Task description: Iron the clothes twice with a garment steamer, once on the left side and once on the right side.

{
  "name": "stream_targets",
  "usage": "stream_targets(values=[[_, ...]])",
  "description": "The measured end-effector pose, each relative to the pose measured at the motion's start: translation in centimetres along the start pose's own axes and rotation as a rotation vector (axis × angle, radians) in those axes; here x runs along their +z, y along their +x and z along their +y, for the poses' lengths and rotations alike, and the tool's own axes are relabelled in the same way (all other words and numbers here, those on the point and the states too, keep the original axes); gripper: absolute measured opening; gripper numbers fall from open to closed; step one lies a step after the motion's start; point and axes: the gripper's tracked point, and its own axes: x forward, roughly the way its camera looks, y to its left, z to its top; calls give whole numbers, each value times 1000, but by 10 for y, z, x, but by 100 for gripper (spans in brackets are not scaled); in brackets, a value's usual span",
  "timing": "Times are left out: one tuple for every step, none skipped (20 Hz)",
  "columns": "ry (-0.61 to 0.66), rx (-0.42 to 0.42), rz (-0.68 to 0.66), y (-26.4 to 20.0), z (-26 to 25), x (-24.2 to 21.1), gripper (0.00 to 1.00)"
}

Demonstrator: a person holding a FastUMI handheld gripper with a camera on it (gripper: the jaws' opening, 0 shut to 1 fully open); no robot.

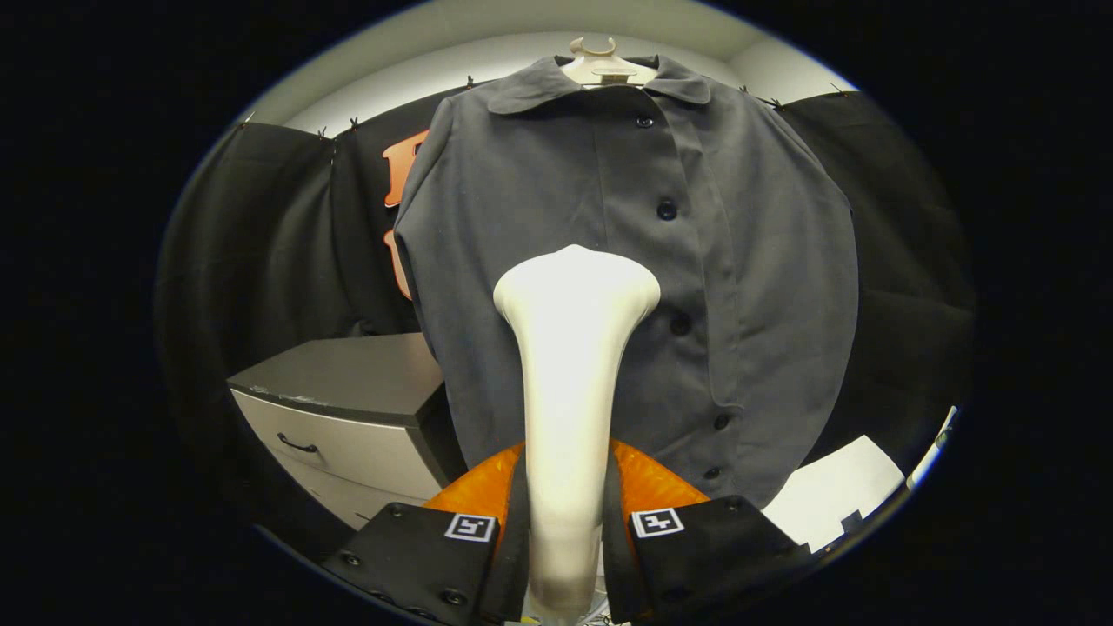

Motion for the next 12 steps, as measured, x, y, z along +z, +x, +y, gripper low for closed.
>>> stream_targets(values=[[4,-1,11,0,-1,-7,43],[6,-2,22,2,-2,-13,43],[7,-3,33,3,-2,-19,43],[7,-4,43,5,-3,-27,43],[6,-5,54,5,-3,-34,43],[6,-6,65,7,-3,-40,43],[5,-8,76,7,-4,-47,43],[5,-10,87,8,-4,-53,43],[5,-12,96,8,-5,-60,43],[5,-14,104,10,-5,-66,43],[5,-16,113,11,-6,-73,43],[5,-18,123,11,-7,-80,43]])
